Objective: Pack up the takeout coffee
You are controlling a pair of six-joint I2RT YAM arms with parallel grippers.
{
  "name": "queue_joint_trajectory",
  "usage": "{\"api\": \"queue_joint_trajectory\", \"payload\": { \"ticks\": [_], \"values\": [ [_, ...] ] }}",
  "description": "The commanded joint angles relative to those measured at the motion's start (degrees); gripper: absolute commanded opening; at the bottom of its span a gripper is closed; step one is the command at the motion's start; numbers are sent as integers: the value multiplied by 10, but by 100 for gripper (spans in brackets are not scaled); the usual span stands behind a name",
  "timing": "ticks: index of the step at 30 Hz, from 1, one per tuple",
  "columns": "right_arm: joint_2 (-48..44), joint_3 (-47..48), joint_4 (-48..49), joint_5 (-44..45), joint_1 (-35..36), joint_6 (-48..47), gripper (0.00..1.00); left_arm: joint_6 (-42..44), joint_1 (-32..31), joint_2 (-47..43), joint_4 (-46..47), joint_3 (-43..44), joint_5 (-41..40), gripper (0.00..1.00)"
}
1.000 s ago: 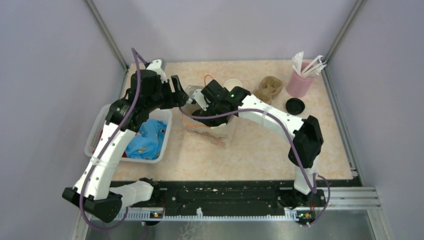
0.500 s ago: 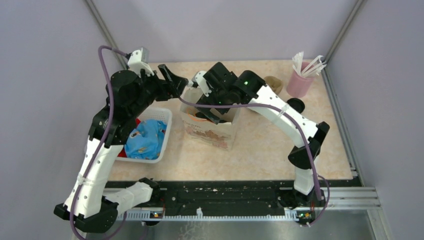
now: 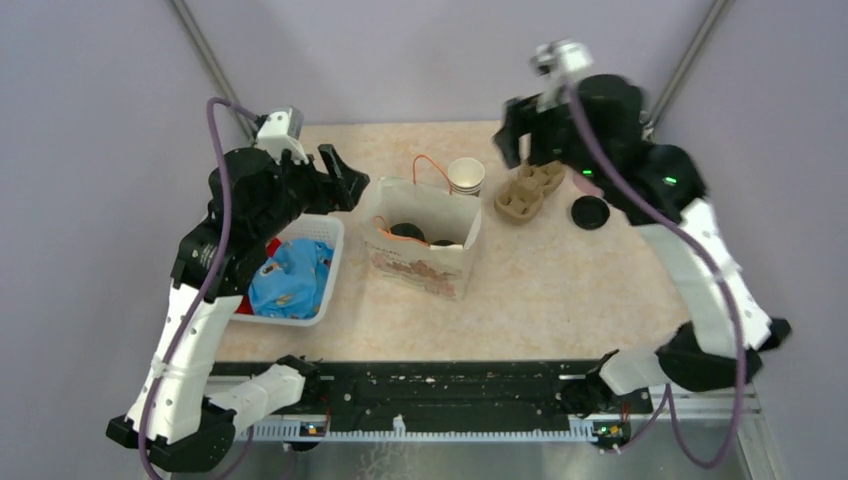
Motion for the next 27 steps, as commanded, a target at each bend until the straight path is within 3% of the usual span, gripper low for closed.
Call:
{"api": "queue_joint_trajectory", "payload": {
  "ticks": [1, 6, 12, 19, 23, 27],
  "values": [
    [-112, -26, 150, 51, -49, 68, 69, 74, 1, -3, -45, -18, 9, 82],
    [-100, -48, 141, 119, -68, 93, 77, 100, 1, -9, -39, -22, 23, 84],
    [-43, -81, 111, 126, -148, 131, 85, 113, 1, 6, -28, 39, 44, 88],
    [-29, -186, 200, -31, -314, 211, 92, 128, 1, 22, 7, 75, 94, 93],
    [8, -168, 210, -56, -366, 183, 94, 128, 1, 44, 20, 86, 105, 94],
    [38, -165, 231, -120, -440, 196, 89, 137, 1, 73, 8, 112, 95, 94]
  ]
}}
